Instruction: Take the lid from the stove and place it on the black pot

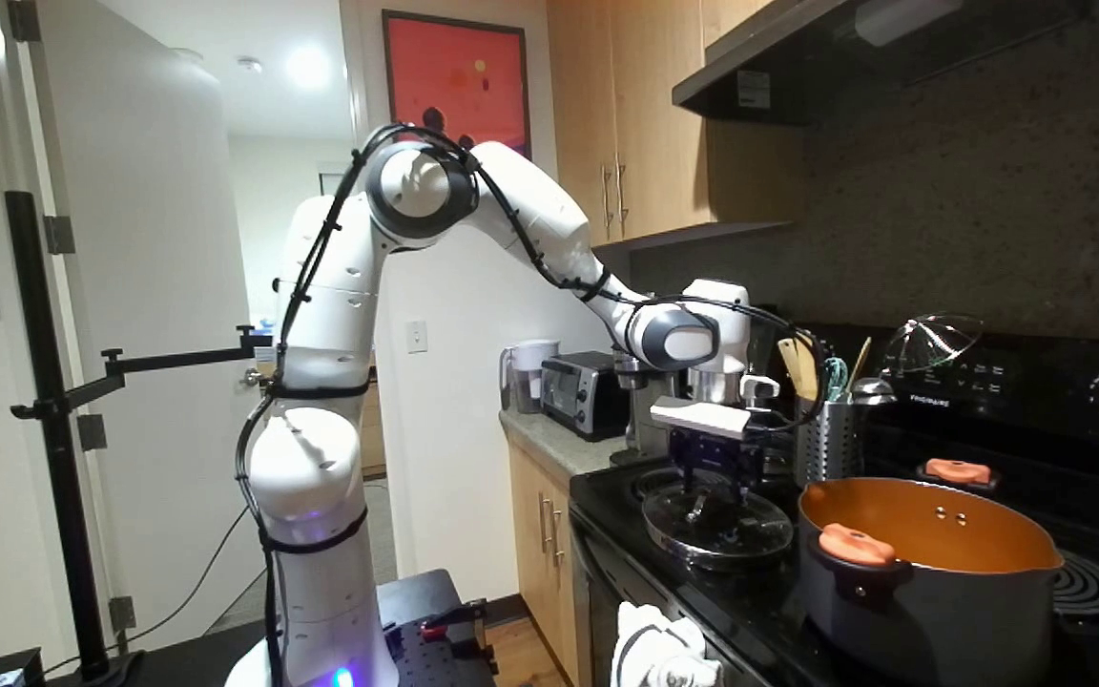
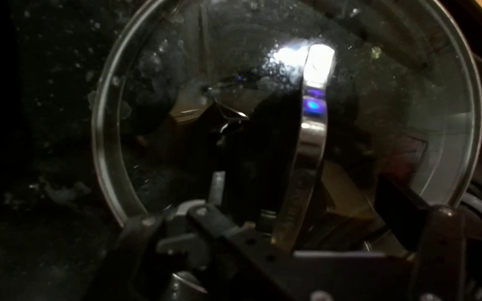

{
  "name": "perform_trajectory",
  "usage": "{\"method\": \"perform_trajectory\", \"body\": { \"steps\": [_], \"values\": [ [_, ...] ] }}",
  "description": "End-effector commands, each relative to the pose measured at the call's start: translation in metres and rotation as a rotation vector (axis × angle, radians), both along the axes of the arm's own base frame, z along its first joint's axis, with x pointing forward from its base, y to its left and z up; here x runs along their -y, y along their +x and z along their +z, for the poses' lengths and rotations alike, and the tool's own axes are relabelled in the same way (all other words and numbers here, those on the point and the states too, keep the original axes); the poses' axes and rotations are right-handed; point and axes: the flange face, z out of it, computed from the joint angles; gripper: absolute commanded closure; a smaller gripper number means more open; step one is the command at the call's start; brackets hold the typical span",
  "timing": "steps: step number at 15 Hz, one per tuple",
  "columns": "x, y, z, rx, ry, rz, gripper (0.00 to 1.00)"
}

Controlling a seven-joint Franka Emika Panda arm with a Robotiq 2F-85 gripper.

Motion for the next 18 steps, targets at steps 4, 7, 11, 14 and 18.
{"method": "perform_trajectory", "body": {
  "steps": [4, 7, 11, 14, 18],
  "values": [
    [-0.004, 0.010, 0.009, 0.034, -0.028, 0.003, 0.64],
    [-0.005, 0.011, 0.015, 0.046, -0.043, 0.019, 0.88],
    [-0.006, 0.012, 0.015, 0.043, -0.054, 0.029, 0.98],
    [-0.006, 0.013, 0.014, 0.041, -0.059, 0.033, 0.96],
    [-0.006, 0.014, 0.024, 0.051, -0.059, 0.037, 0.96]
  ]
}}
